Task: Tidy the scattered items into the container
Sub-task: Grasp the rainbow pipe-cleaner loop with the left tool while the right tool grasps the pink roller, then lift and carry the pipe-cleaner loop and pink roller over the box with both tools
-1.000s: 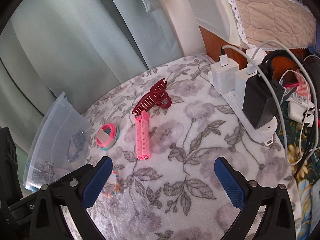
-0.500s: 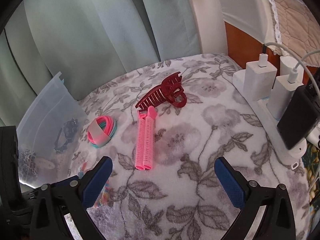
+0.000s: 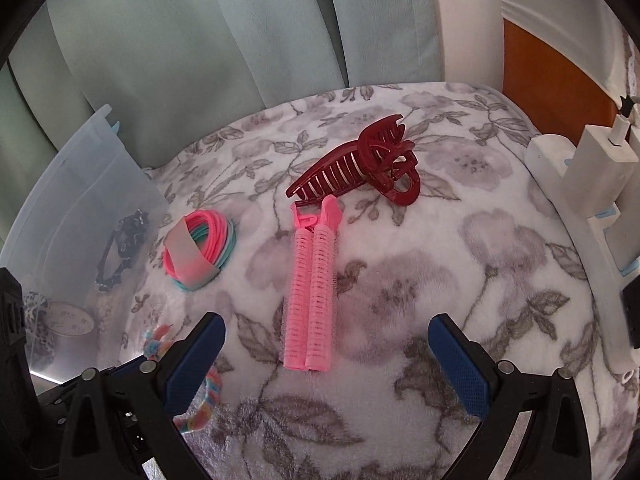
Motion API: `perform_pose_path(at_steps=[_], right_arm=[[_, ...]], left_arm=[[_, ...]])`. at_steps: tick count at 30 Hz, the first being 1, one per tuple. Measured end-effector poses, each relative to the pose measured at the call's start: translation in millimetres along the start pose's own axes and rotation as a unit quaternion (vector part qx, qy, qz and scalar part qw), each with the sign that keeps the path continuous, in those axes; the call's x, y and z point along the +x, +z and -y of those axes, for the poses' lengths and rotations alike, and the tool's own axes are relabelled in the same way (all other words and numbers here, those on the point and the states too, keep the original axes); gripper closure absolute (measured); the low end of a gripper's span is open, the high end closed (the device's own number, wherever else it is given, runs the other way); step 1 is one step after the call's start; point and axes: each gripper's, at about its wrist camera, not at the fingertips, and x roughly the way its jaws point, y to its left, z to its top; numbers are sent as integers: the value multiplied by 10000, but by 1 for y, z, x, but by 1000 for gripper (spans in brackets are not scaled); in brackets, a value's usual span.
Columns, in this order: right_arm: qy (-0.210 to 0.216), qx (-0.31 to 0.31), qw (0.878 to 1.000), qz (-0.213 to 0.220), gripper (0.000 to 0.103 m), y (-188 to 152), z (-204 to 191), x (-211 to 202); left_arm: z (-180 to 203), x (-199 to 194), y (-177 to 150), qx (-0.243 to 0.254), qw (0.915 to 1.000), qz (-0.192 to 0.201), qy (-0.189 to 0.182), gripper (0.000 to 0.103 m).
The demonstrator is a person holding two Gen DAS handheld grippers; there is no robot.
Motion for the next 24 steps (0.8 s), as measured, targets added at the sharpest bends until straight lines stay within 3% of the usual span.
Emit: perform_pose_path(at_steps=[2, 4, 7, 14, 19, 24], right_arm=[[-44, 0, 10000, 7, 7, 3, -1, 3], [-110, -19, 9999, -21, 18, 6, -1, 8], [-221, -104, 9997, -43, 25, 10, -4, 15], [-679, -210, 9974, -65, 46, 17, -12, 23], [-465, -128, 9988, -72, 74, 17, -13, 19], [-226, 146, 9996, 48, 74, 10, -9, -1]], left_arm=[[-2, -1, 1, -23, 10000, 24, -7, 66], [-4, 0, 1, -54, 10000, 23, 18, 71], [-5, 2, 1, -86, 9999, 40, 43, 76], [-5, 3, 1, -88, 9999, 82, 92, 77], [-6, 2, -1, -103, 9998, 84, 128, 85], [-10, -1, -4, -159, 9997, 79, 139, 91]])
